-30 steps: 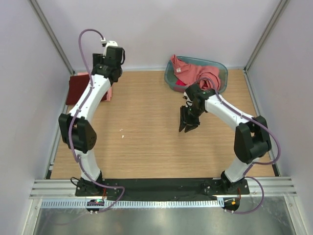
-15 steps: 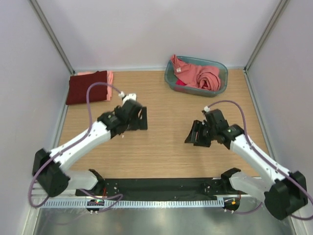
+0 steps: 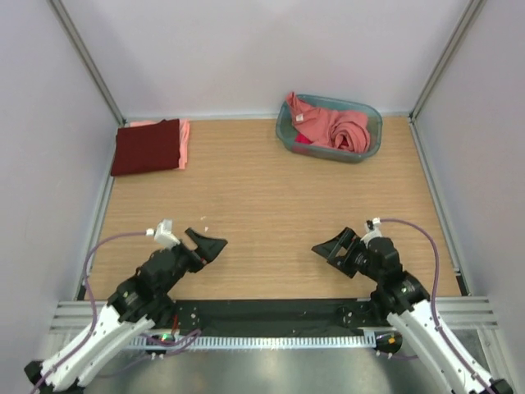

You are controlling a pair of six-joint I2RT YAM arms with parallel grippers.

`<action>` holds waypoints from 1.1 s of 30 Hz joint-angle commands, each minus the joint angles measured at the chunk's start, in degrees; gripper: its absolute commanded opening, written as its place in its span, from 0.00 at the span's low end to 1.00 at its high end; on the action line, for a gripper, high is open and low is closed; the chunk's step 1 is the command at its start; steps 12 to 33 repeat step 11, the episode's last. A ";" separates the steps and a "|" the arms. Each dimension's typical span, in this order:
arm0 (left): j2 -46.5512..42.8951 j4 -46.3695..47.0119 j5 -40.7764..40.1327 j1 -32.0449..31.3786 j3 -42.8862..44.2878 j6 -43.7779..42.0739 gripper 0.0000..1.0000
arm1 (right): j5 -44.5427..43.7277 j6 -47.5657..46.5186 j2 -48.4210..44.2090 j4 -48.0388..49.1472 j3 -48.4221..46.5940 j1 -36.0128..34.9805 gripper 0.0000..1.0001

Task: Fold and stack the t-shirts
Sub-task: Neatly place the folded tshirt to the corner

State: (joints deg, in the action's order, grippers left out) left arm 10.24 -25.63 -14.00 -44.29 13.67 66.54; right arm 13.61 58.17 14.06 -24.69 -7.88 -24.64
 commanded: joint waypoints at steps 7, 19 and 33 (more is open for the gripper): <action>-6.45 11.37 6.70 -0.27 -10.05 11.67 1.00 | 3.09 9.42 -11.88 -2.66 4.45 -0.14 1.00; -10.43 19.71 10.47 -0.18 -13.32 15.55 1.00 | 6.24 7.31 -13.00 0.15 3.22 -0.23 1.00; -10.43 19.71 10.47 -0.18 -13.32 15.55 1.00 | 6.24 7.31 -13.00 0.15 3.22 -0.23 1.00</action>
